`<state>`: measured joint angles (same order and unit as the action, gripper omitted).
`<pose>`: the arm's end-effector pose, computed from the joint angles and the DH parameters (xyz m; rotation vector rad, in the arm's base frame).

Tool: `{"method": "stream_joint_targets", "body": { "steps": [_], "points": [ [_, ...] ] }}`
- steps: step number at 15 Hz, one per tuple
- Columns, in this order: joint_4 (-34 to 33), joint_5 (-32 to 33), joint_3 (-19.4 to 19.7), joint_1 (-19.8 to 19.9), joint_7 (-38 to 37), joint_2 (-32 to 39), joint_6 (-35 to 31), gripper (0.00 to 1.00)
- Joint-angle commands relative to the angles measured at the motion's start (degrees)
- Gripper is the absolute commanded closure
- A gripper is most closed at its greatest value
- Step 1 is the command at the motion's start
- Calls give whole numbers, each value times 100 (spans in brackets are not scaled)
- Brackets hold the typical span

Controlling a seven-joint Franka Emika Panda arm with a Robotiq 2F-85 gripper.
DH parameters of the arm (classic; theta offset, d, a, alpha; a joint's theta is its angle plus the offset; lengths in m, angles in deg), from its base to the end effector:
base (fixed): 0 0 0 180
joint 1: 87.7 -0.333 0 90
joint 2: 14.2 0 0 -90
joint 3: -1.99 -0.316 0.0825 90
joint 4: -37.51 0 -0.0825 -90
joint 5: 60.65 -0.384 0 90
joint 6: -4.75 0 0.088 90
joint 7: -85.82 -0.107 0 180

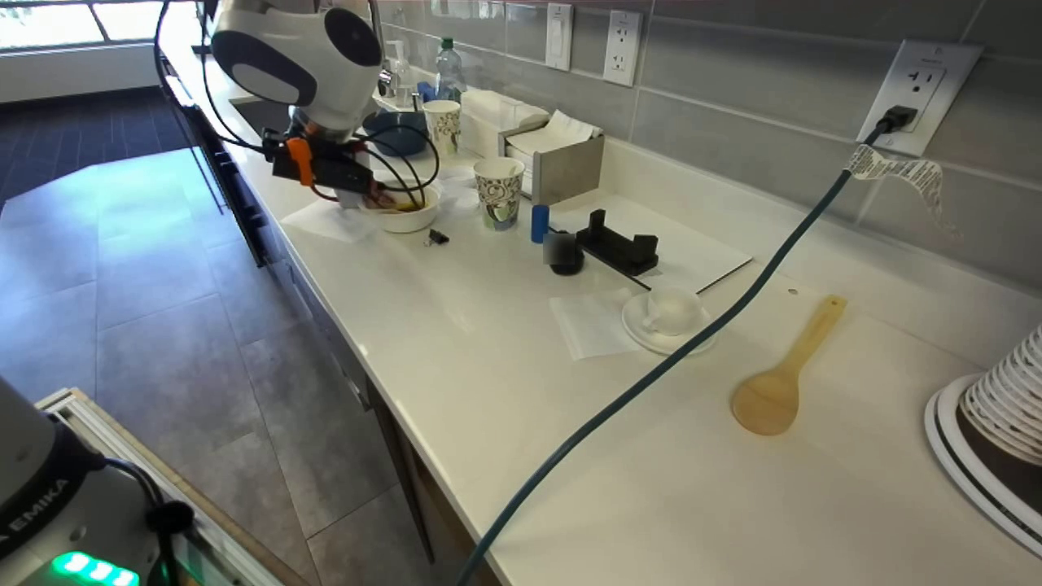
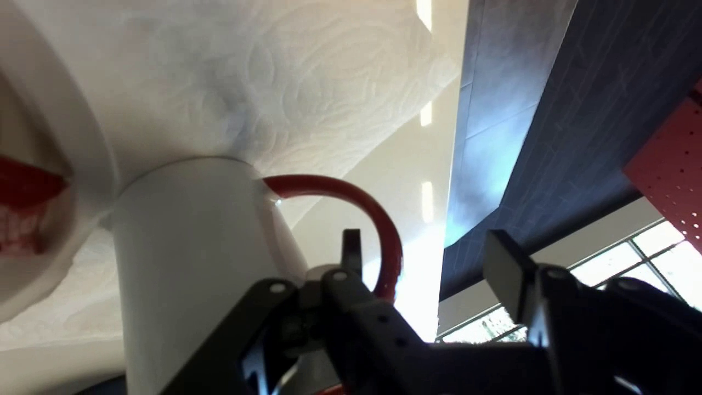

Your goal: Lift the mug and move it to the right

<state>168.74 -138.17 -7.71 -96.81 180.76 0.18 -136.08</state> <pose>0.4940 0.1690 0.2359 -2.1960 -0.9669 -0.5476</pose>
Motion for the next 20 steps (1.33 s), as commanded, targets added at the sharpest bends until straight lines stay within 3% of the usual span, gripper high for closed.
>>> {"method": "stream_joint_targets", "body": {
  "steps": [1, 6, 14, 20],
  "points": [
    [-113, -282, 7, 47, 339, 103, 115, 70],
    [-150, -460, 52, 62, 545, 164, 73, 100],
    [-131, -676, 87, 30, 821, 161, 10, 97],
    [57, -570, 85, -13, 485, -314, -49, 97]
  ]
}}
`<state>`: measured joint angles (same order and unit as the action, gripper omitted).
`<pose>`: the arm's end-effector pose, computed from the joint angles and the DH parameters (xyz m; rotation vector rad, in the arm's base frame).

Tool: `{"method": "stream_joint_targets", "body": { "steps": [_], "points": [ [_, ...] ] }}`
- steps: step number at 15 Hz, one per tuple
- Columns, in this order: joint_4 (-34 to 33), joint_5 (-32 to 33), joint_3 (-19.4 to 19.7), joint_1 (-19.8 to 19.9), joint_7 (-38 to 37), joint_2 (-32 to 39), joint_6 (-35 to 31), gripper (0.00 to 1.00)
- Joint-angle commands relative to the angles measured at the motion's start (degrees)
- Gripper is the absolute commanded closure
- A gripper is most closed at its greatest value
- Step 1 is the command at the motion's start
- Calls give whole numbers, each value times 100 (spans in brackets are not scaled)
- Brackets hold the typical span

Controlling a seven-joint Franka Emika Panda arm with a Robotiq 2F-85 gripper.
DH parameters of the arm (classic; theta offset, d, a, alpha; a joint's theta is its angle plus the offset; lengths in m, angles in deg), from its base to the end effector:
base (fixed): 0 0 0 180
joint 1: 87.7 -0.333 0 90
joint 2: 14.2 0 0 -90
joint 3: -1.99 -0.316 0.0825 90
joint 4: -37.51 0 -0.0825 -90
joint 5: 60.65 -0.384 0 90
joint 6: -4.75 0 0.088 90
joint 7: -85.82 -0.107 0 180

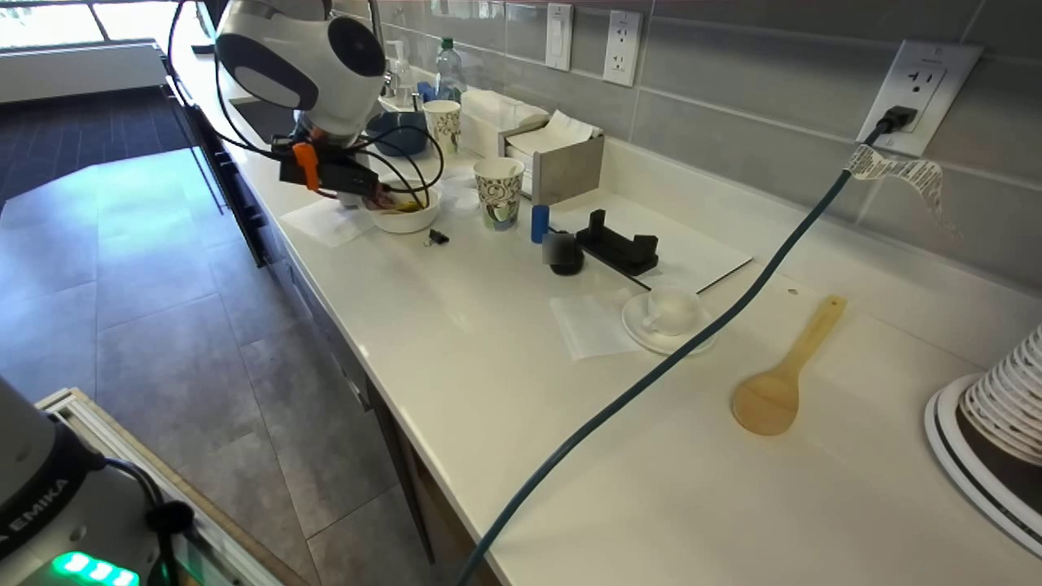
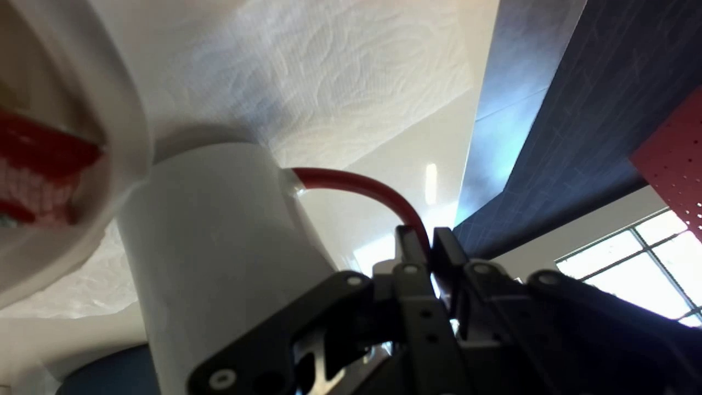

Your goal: Lift the mug and move it to the right

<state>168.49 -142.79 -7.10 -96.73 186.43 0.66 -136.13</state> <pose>0.4968 0.1632 0.2330 -2.1747 -0.9686 -0.6219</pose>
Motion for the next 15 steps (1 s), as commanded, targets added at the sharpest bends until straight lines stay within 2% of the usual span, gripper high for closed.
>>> {"method": "stream_joint_targets", "body": {
  "steps": [1, 11, 15],
  "points": [
    [95, -98, 30, -23, -109, -423, -81, 97],
    [106, -45, 45, -13, -339, -792, -118, 97],
    [429, -31, 73, 4, -868, -1272, -238, 97]
  ]
}}
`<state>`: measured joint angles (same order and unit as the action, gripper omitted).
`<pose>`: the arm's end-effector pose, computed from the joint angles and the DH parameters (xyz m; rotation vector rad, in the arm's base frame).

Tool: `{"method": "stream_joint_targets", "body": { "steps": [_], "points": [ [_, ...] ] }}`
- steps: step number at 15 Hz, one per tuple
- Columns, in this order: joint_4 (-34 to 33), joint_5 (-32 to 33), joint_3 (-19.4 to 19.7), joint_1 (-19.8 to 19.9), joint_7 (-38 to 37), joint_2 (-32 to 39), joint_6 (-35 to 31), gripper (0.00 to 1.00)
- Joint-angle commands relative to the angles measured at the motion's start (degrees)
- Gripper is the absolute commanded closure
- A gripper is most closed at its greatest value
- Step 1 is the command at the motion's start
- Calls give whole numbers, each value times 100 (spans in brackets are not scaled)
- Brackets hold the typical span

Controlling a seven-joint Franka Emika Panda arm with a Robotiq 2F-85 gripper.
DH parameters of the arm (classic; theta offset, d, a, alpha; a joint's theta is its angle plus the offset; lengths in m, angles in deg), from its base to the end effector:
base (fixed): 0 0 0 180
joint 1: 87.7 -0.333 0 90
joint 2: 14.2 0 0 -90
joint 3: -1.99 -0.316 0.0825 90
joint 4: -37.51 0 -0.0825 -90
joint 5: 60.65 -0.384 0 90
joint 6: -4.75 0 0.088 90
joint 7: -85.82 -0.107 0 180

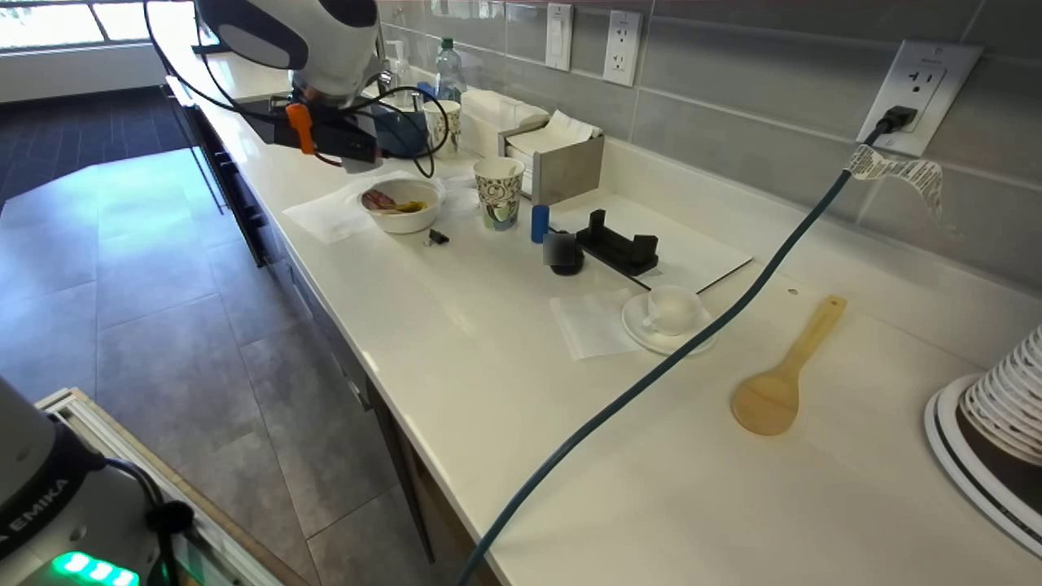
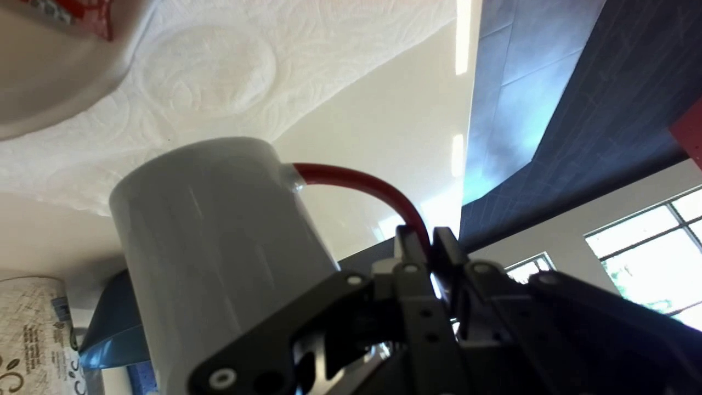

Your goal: Lift the mug and move it to the right

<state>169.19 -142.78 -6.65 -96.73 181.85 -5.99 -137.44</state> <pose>0.5032 0.1564 0.2887 -2.2012 -0.9133 -0.7215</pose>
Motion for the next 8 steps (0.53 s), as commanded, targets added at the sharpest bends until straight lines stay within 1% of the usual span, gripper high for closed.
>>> {"method": "stream_joint_targets", "body": {
  "steps": [1, 8],
  "points": [
    [493, -76, 39, 17, -558, -786, -137, 97],
    [1608, -231, 107, 112, -1360, -2302, -649, 97]
  ]
}}
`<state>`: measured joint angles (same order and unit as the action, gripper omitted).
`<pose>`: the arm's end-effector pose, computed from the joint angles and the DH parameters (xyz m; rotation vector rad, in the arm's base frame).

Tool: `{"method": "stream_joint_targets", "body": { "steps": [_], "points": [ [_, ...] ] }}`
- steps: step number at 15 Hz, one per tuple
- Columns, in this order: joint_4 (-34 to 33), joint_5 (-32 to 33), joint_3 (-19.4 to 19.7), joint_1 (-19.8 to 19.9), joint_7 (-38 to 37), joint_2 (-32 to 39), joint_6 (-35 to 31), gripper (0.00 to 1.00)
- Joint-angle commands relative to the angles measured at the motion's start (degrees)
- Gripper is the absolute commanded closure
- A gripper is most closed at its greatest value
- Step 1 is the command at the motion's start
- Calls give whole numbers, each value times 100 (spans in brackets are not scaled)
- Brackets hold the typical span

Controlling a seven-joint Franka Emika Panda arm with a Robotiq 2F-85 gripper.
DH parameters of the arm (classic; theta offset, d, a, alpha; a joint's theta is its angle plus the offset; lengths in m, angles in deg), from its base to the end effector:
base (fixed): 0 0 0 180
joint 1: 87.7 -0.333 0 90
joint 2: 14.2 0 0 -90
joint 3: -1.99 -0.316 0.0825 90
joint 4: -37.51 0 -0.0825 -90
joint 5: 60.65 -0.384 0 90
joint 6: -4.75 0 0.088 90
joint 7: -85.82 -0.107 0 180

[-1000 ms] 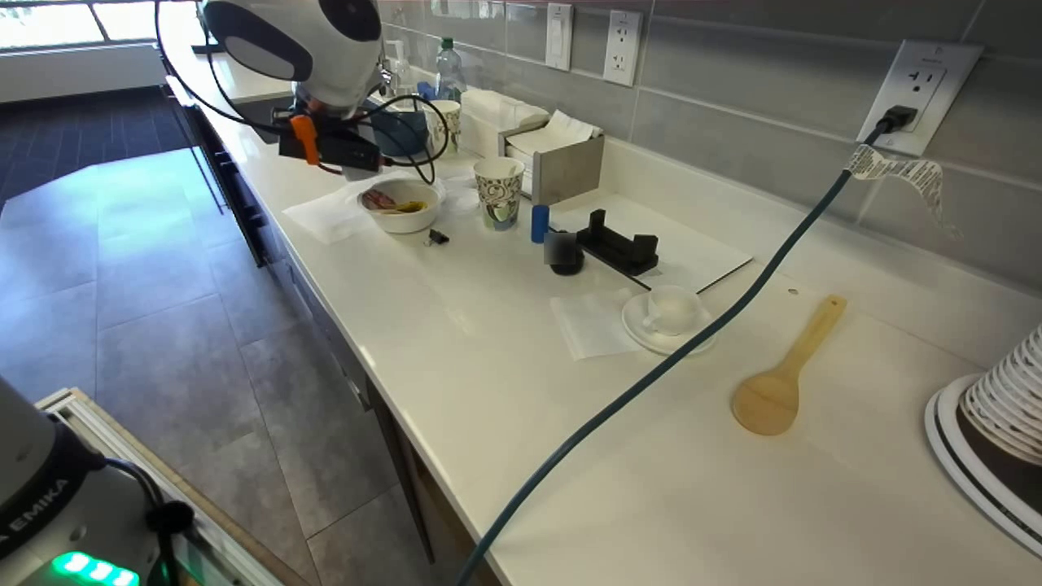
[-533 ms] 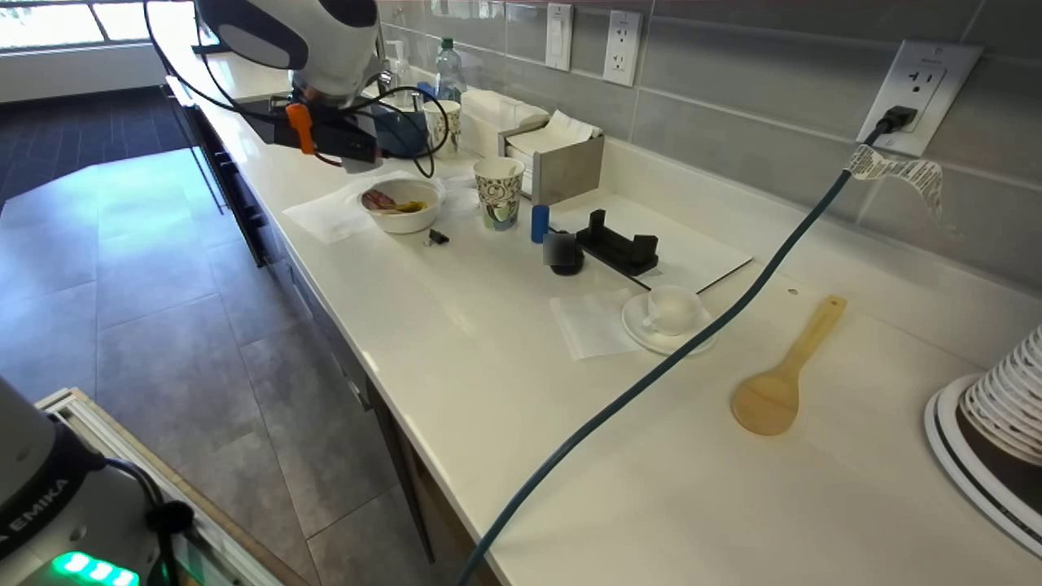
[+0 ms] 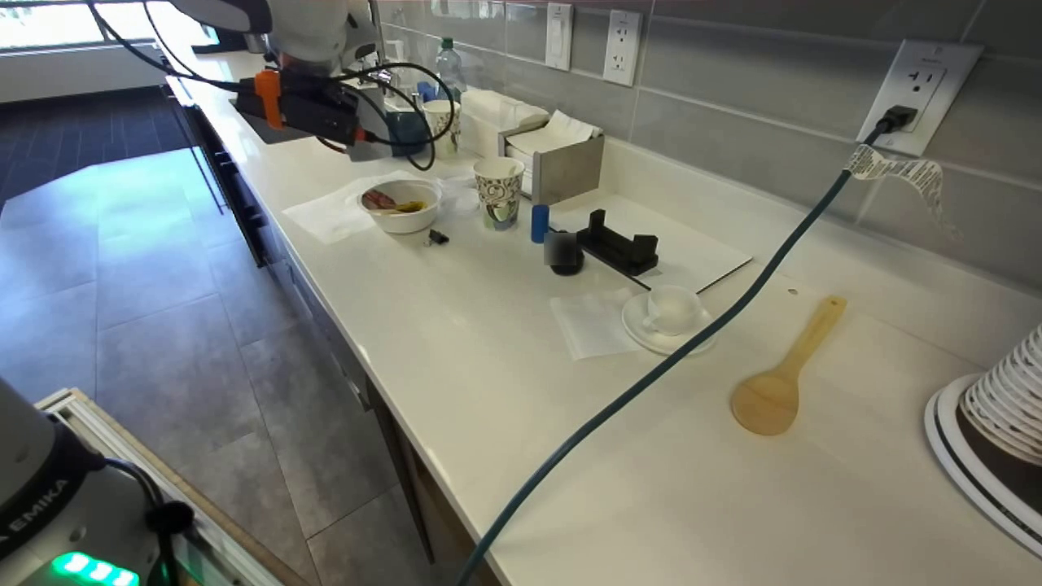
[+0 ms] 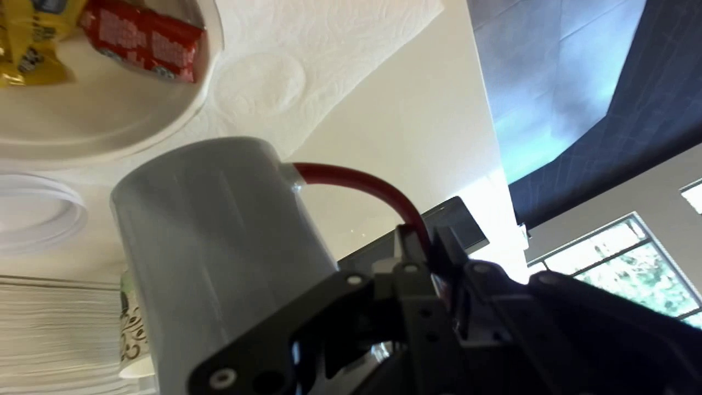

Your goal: Lift the mug and move it to the right

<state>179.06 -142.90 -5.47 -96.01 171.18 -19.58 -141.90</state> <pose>0.4609 0.1148 0.3373 -2.3319 -0.6787 -0.7736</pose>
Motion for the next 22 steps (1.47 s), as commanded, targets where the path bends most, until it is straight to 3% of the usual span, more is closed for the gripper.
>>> {"method": "stream_joint_targets", "body": {
  "steps": [1, 8, 9, 13, 22],
  "points": [
    [768, -252, -16, 47, -365, -1152, -298, 97],
    [2029, -781, 96, 105, -587, -2839, -1053, 97],
    [1582, -893, 89, 185, -466, -2399, -1233, 97],
    [1700, -987, 466, 411, -87, -2629, -1290, 97],
    [1730, -1699, 1980, 842, 1810, -2254, -690, 97]
  ]
}}
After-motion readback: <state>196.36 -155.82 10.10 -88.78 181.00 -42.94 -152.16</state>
